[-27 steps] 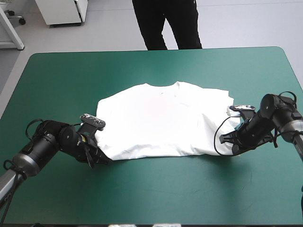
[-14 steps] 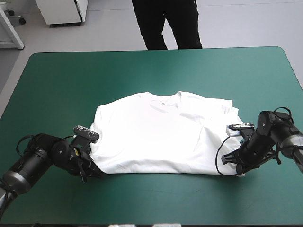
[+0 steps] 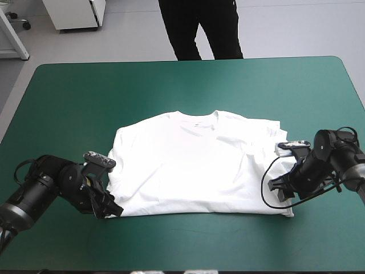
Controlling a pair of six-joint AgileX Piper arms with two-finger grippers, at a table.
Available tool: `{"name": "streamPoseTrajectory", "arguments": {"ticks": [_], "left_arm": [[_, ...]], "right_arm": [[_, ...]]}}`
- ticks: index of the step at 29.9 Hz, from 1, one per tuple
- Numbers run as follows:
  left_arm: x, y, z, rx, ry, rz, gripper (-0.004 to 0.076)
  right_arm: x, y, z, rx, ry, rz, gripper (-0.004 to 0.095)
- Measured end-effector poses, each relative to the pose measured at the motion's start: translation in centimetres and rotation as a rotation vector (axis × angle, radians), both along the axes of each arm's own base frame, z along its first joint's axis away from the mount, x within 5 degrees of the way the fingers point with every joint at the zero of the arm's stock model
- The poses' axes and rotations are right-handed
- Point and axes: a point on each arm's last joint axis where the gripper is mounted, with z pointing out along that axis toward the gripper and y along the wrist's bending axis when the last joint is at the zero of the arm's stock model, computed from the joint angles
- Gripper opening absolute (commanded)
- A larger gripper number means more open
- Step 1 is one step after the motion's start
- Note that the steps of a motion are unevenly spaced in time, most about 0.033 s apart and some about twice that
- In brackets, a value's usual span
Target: Fold the cloth
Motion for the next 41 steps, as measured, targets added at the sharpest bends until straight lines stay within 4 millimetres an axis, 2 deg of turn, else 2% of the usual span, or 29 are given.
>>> {"name": "streamPoseTrajectory", "arguments": {"ticks": [3,9,12,14,19,23,29,35,41], "left_arm": [[1.0,0.1,3.2,0.011,-0.098,0.046,0.0507],[2.6,0.6,11.8,-0.012,-0.407,0.113,0.0507],[2.8,0.7,14.5,-0.03,-0.489,0.136,0.0507],[2.8,0.7,15.4,-0.047,-0.514,0.144,0.0507],[2.7,0.5,16.6,-0.09,-0.537,0.146,0.0507],[2.7,0.3,16.7,-0.106,-0.533,0.145,0.0507],[2.7,0.3,16.7,-0.111,-0.531,0.144,0.0507],[2.7,0.3,16.7,-0.108,-0.533,0.146,0.0507],[2.8,0.4,16.7,-0.095,-0.538,0.148,0.0507]], "right_arm": [[0.1,-0.3,3.2,-0.028,-0.124,-0.019,0.0618],[-0.3,-1.8,10.3,-0.149,-0.392,-0.115,0.0618],[-0.4,-2.5,12.3,-0.211,-0.488,-0.164,0.0617],[-0.1,-2.7,12.7,-0.226,-0.524,-0.187,0.0617],[2.3,-2.6,11.2,-0.223,-0.5,-0.215,0.0604],[5.3,-2.2,8.2,-0.221,-0.409,-0.206,0.0604],[8.4,-1.7,3.7,-0.211,-0.273,-0.17,0.0604],[10.4,-1.5,0.3,-0.213,-0.199,-0.145,0.0593],[11.8,-1.3,-2.8,-0.148,-0.125,-0.151,0.0483]]}}
